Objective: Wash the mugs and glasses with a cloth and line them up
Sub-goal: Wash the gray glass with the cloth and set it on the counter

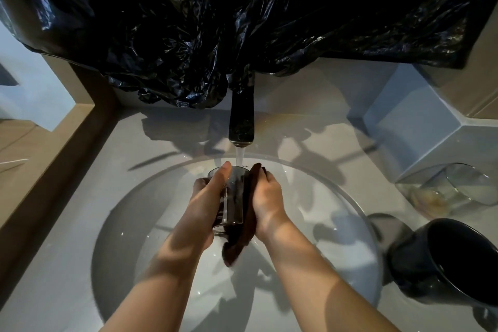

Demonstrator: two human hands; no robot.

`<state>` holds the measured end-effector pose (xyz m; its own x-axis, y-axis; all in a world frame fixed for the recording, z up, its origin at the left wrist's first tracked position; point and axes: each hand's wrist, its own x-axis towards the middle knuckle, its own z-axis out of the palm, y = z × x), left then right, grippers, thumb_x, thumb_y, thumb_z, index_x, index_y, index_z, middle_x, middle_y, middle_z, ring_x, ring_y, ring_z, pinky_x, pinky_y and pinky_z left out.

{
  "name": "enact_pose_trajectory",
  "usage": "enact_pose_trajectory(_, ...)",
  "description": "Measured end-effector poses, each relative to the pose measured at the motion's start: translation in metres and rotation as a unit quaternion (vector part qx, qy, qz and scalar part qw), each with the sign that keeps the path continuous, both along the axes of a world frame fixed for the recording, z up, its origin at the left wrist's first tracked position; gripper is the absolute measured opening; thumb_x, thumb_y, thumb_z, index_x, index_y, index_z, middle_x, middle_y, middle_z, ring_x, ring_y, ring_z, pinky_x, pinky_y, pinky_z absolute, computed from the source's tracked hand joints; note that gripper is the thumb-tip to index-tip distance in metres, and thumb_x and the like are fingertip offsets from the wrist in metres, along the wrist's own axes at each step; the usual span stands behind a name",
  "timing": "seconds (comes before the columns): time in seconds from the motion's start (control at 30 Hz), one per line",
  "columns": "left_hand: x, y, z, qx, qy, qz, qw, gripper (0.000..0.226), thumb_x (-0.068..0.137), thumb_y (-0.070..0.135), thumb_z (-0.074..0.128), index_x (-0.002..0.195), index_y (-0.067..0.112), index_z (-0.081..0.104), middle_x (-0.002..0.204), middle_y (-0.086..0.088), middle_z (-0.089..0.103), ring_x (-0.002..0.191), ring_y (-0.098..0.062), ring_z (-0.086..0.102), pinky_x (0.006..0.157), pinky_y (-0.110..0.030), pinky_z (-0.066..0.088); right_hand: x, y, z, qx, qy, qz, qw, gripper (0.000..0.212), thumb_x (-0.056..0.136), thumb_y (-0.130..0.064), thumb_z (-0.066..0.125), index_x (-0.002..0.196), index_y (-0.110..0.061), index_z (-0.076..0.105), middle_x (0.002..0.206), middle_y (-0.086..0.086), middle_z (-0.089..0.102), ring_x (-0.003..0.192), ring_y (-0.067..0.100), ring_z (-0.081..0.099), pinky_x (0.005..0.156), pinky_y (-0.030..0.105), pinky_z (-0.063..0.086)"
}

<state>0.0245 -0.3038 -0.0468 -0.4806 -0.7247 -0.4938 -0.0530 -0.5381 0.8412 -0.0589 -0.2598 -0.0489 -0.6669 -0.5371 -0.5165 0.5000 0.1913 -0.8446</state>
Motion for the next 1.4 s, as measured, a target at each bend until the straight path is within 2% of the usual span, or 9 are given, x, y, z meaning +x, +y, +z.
enact_pose_trajectory(0.17,0.000,0.000,0.002,-0.014,-0.023,0.010,1.000,0.055,0.088,0.052,0.057,0.119,0.006,0.053,0.098,-0.016,0.065,0.077,-0.022,0.067,0.054,-0.025,0.048,0.023,0.002,0.003,0.035,0.161,0.125,0.978,0.075,0.060,-0.079,0.044,0.118,-0.032,0.049,0.113,0.010,0.060,0.103,0.027,0.062,0.091,0.046,0.052)
enact_pose_trajectory(0.27,0.004,0.001,-0.002,0.014,0.021,-0.017,1.000,0.071,0.077,0.060,0.065,0.122,0.006,0.055,0.107,-0.022,0.067,0.084,-0.029,0.071,0.061,-0.031,0.054,0.007,0.001,0.002,-0.024,0.004,0.028,0.999,0.040,0.084,-0.057,0.052,0.099,-0.021,0.062,0.103,0.018,0.068,0.095,0.036,0.066,0.087,0.050,0.054)
enact_pose_trajectory(0.37,0.003,0.003,-0.002,0.006,0.031,-0.028,0.999,0.083,0.066,0.067,0.068,0.123,0.008,0.057,0.111,-0.023,0.067,0.094,-0.033,0.070,0.075,-0.040,0.055,-0.001,0.004,0.000,-0.026,-0.106,0.012,0.994,0.047,0.086,-0.053,0.051,0.109,-0.014,0.064,0.107,0.021,0.069,0.098,0.040,0.066,0.090,0.055,0.051)
enact_pose_trajectory(0.6,0.008,0.000,0.000,0.029,0.032,-0.077,0.996,0.046,0.093,0.051,0.043,0.106,0.015,0.069,0.092,-0.011,0.074,0.080,-0.021,0.071,0.065,-0.029,0.055,0.011,0.013,-0.004,-0.041,0.069,0.065,0.995,0.025,0.094,-0.044,0.051,0.105,-0.023,0.058,0.100,0.011,0.067,0.090,0.024,0.066,0.084,0.039,0.055)
enact_pose_trajectory(0.77,0.008,0.004,0.005,0.010,0.048,-0.069,0.996,0.063,0.077,0.061,0.055,0.113,0.012,0.067,0.107,-0.017,0.071,0.099,-0.029,0.068,0.090,-0.044,0.051,0.003,0.011,0.003,-0.038,-0.023,0.041,0.998,0.038,0.096,-0.047,0.045,0.114,-0.017,0.059,0.106,0.013,0.068,0.096,0.028,0.066,0.089,0.041,0.053)
enact_pose_trajectory(0.9,0.007,0.004,0.000,-0.002,0.036,-0.016,0.999,0.065,0.079,0.064,0.054,0.114,0.011,0.066,0.102,-0.018,0.072,0.092,-0.028,0.071,0.085,-0.041,0.054,0.008,0.005,0.000,-0.015,0.051,0.107,0.993,0.042,0.089,-0.051,0.055,0.122,-0.025,0.051,0.107,0.010,0.066,0.093,0.026,0.066,0.089,0.043,0.054)
enact_pose_trajectory(1.0,0.006,0.008,0.003,0.023,0.051,-0.034,0.998,0.053,0.095,0.054,0.039,0.103,0.012,0.070,0.091,-0.015,0.074,0.078,-0.022,0.072,0.066,-0.030,0.056,0.006,0.001,0.000,0.021,0.098,0.017,0.995,0.037,0.087,-0.055,0.047,0.093,-0.023,0.064,0.095,0.009,0.070,0.091,0.030,0.066,0.091,0.047,0.052)
enact_pose_trajectory(1.17,0.002,0.008,0.000,-0.006,0.037,-0.017,0.999,0.067,0.072,0.064,0.058,0.115,0.013,0.064,0.104,-0.017,0.071,0.090,-0.025,0.072,0.071,-0.035,0.055,0.005,0.003,0.003,-0.029,0.082,0.098,0.991,0.034,0.089,-0.049,0.057,0.108,-0.020,0.058,0.099,0.010,0.068,0.091,0.024,0.067,0.088,0.041,0.054)
enact_pose_trajectory(1.4,0.000,0.013,0.001,0.050,0.068,-0.011,0.996,0.057,0.098,0.053,0.032,0.090,0.015,0.074,0.086,-0.014,0.074,0.072,-0.024,0.072,0.071,-0.037,0.053,-0.007,0.004,-0.002,-0.014,0.108,0.039,0.993,0.021,0.093,-0.039,0.055,0.088,-0.021,0.063,0.088,0.007,0.068,0.088,0.028,0.065,0.086,0.040,0.053)
